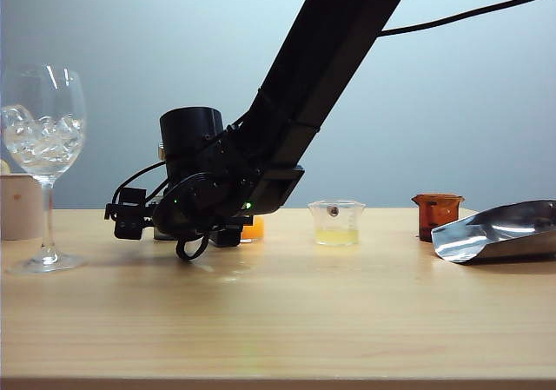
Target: Pick up the first measuring cup from the left, pour the coconut rum inside into the goblet, and finally put the measuring cup back in its original place.
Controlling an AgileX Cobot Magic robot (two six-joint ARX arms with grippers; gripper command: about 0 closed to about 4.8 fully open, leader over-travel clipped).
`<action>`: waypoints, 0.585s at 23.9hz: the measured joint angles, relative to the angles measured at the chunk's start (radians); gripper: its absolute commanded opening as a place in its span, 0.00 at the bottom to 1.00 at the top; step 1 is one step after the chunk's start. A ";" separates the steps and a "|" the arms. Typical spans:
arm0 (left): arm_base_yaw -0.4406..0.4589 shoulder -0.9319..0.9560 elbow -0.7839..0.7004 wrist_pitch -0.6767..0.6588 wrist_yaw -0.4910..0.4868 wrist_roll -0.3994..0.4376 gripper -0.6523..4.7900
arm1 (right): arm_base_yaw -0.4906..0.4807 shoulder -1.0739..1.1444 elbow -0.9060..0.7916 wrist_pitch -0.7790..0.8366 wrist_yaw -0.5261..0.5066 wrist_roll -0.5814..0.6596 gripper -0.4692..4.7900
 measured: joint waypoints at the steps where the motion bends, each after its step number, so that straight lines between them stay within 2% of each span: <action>1: 0.000 0.000 0.000 0.000 0.000 0.000 0.12 | 0.000 0.000 0.000 0.000 0.000 0.000 1.00; 7: 0.000 0.000 0.000 0.000 0.000 0.000 0.12 | 0.000 0.001 0.006 -0.006 0.000 0.002 1.00; 14: 0.000 0.000 0.000 0.000 0.000 0.000 0.12 | 0.004 0.005 0.136 -0.100 0.020 0.003 1.00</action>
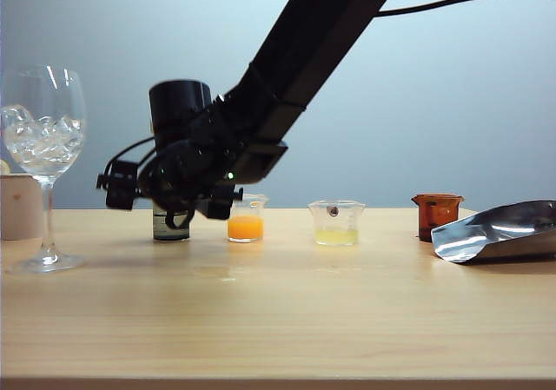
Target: Pick up the first measuring cup from the left, pour the coconut rum inside into the goblet, and finally put the measuring cup back in its original place.
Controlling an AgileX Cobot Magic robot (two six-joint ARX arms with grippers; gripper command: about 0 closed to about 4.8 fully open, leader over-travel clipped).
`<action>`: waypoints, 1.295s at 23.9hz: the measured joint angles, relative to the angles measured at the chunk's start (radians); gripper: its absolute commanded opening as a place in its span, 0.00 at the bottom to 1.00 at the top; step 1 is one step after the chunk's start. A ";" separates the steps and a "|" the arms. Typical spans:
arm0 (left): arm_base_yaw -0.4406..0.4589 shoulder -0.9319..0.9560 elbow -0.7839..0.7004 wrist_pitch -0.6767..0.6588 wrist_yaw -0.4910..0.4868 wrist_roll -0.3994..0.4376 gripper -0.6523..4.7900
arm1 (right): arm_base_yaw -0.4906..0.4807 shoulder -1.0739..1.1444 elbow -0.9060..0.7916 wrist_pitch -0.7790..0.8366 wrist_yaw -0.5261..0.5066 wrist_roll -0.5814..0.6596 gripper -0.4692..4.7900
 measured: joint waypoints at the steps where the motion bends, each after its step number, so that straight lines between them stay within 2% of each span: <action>1: 0.000 0.000 0.000 0.000 0.000 0.000 0.12 | 0.000 0.001 0.009 0.002 0.004 0.000 1.00; 7: 0.000 0.000 0.000 0.000 0.000 0.000 0.12 | -0.007 0.036 0.022 -0.037 -0.001 0.006 1.00; 27: 0.000 0.000 0.000 0.000 0.000 0.000 0.12 | -0.001 0.061 0.028 -0.026 -0.005 0.018 1.00; 31: 0.000 0.001 0.000 0.000 0.000 0.000 0.12 | -0.002 0.092 0.094 -0.044 -0.029 0.021 1.00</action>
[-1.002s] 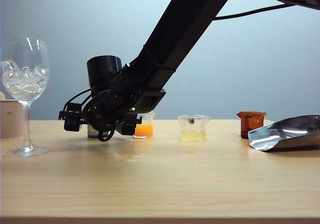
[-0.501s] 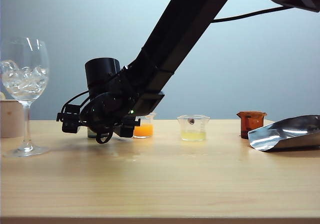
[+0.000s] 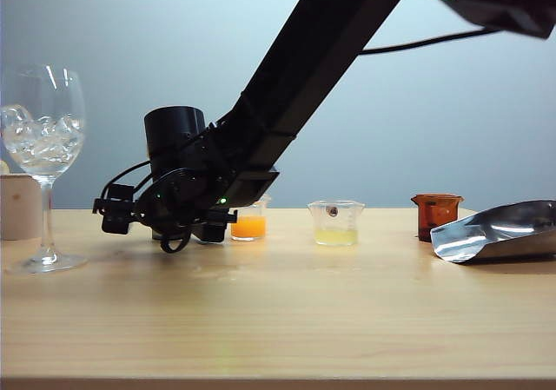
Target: Pick up the first measuring cup from the left, pour the coconut rum inside into the goblet, and finally put the measuring cup back in its original place.
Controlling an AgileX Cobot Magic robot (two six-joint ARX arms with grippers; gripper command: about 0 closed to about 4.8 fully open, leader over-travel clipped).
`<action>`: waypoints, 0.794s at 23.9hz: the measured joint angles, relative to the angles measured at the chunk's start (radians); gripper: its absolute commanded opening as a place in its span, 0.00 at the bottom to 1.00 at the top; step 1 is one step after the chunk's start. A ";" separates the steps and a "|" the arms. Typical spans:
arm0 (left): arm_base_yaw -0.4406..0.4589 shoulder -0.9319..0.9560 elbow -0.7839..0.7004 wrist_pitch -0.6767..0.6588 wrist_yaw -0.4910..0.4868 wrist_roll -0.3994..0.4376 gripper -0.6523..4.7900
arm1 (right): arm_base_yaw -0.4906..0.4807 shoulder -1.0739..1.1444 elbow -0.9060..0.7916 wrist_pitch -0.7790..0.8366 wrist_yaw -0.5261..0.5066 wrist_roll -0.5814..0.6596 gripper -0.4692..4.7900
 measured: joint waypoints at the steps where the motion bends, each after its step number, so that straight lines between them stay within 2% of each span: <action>1: 0.000 0.000 0.000 0.000 0.000 0.000 0.12 | 0.000 0.012 0.026 -0.011 -0.003 0.000 1.00; 8: 0.000 0.000 0.000 0.000 0.000 0.000 0.12 | -0.002 0.032 0.081 -0.075 -0.013 0.003 1.00; 9: 0.000 0.000 0.000 0.000 0.000 0.000 0.12 | -0.002 0.034 0.080 -0.075 -0.013 0.003 0.93; 13: 0.000 0.000 0.000 0.000 0.000 0.000 0.12 | -0.005 0.034 0.080 -0.077 -0.008 0.003 0.47; 15: 0.000 0.000 0.000 0.000 0.000 0.000 0.12 | -0.007 0.034 0.079 -0.075 -0.003 -0.004 0.40; 19: 0.000 0.000 0.000 0.000 0.000 0.000 0.12 | -0.008 0.033 0.080 -0.076 -0.002 -0.004 0.39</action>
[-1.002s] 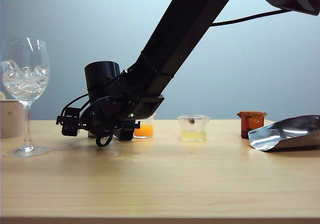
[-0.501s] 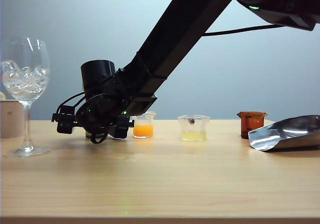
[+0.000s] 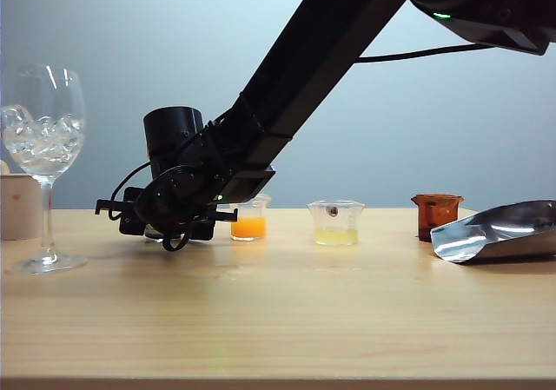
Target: Pick up the first measuring cup from the left, pour the coconut rum inside into the goblet, and finally put the measuring cup back in its original place.
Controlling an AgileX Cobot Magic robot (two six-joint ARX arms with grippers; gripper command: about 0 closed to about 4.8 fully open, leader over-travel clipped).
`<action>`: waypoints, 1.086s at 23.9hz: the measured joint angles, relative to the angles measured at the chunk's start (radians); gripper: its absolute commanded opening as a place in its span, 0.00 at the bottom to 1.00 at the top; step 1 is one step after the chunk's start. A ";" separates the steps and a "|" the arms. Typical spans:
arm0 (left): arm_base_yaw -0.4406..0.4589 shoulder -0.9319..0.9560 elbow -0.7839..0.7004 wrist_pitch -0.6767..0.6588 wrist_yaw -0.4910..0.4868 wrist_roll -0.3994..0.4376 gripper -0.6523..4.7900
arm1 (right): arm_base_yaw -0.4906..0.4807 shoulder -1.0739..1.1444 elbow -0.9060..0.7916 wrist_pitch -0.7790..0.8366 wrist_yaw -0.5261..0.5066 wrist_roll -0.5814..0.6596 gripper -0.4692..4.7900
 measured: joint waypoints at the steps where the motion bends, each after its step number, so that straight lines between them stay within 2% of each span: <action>1: 0.000 0.000 0.000 -0.001 0.000 0.000 0.12 | 0.000 0.000 0.000 0.000 0.000 0.000 0.39; 12: 0.000 0.000 0.000 0.000 0.000 0.000 0.12 | -0.001 -0.025 -0.003 -0.041 -0.026 -0.047 0.38; 21: 0.000 0.000 0.000 0.000 0.000 0.000 0.12 | -0.002 -0.148 -0.002 -0.061 -0.053 -0.077 0.39; 26: 0.000 0.000 0.000 0.000 0.000 0.000 0.12 | -0.009 -0.197 -0.003 -0.127 -0.053 -0.080 0.39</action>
